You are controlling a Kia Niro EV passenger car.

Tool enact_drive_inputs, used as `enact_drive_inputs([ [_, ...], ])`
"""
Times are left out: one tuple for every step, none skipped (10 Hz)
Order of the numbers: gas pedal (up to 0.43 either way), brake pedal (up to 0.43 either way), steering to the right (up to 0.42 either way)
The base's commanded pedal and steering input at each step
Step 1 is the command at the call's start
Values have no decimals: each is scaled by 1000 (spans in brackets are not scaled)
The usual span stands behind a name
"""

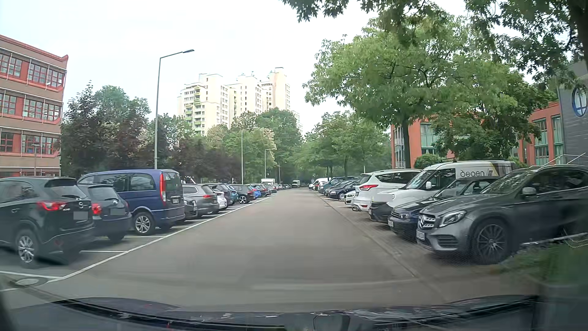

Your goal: Follow the waypoints while adhering to traffic rules and regulations

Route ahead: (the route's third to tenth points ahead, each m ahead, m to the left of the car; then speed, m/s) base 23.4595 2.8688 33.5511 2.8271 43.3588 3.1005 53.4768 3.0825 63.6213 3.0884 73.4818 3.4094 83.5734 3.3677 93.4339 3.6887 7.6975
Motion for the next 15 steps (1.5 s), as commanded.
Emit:
enact_drive_inputs([
  [87, 0, -6],
  [87, 0, -5],
  [87, 0, -4],
  [87, 0, -4],
  [79, 0, -3],
  [79, 0, -4],
  [79, 0, -3],
  [79, 0, -3],
  [79, 0, -3],
  [79, 0, -2],
  [79, 0, -2],
  [79, 0, -2],
  [79, 0, -2],
  [79, 0, -2],
  [79, 0, -2],
])
